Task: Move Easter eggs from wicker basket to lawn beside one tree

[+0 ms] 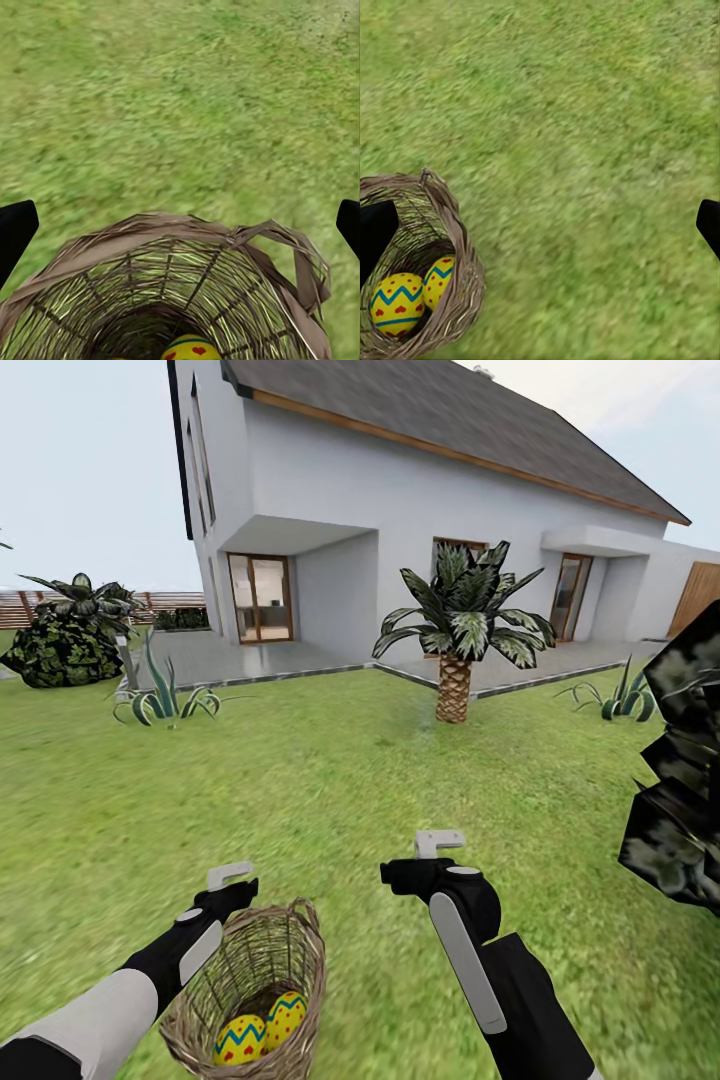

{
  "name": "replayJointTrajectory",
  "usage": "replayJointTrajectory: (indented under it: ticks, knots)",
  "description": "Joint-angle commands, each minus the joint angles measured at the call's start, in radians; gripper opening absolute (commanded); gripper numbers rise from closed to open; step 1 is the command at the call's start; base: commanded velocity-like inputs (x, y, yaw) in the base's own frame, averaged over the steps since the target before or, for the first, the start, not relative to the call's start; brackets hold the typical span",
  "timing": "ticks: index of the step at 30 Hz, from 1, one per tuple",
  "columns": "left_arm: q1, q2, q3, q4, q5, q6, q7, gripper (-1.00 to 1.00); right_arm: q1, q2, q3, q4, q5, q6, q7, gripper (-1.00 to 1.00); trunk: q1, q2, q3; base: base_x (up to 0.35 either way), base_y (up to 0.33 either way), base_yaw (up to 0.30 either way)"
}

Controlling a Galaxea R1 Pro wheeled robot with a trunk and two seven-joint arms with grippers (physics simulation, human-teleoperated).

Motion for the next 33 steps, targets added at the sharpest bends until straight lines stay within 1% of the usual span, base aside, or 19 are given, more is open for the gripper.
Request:
replayJointTrajectory:
  ticks: [1, 10, 17, 24, 29, 33]
  knots:
    - [-0.001, 0.001, -0.009, -0.001, 0.008, -0.003, 0.006, 1.0, -0.001, 0.0, 0.001, -0.001, -0.01, 0.002, -0.01, 1.0, 0.0, 0.0, -0.001, 0.017, 0.0, 0.0]
    - [-0.001, 0.0, -0.008, -0.003, 0.008, 0.0, 0.006, 1.0, -0.001, 0.0, 0.001, -0.001, -0.01, 0.002, -0.01, 1.0, 0.0, 0.0, -0.001, 0.005, 0.0, 0.0]
    - [-0.002, -0.001, -0.001, -0.004, 0.008, 0.005, 0.003, 1.0, -0.001, 0.001, 0.001, -0.002, -0.01, 0.002, -0.01, 1.0, 0.0, 0.0, -0.001, 0.0, 0.0, 0.0]
    - [-0.002, -0.001, 0.001, -0.002, 0.008, 0.02, 0.002, 1.0, -0.001, 0.0, 0.001, -0.004, -0.011, 0.002, -0.01, 1.0, 0.0, 0.0, -0.001, 0.0, 0.0, 0.0]
    - [-0.002, -0.001, 0.003, -0.001, 0.012, 0.083, 0.003, 1.0, -0.001, 0.0, 0.001, -0.003, -0.011, 0.002, -0.01, 1.0, 0.0, 0.0, -0.001, 0.0, 0.0, 0.0]
    - [-0.002, 0.0, 0.005, 0.005, 0.014, 0.106, 0.003, 1.0, -0.001, 0.0, 0.001, -0.003, -0.011, 0.003, -0.01, 1.0, 0.0, 0.0, -0.001, 0.0, 0.0, 0.0]
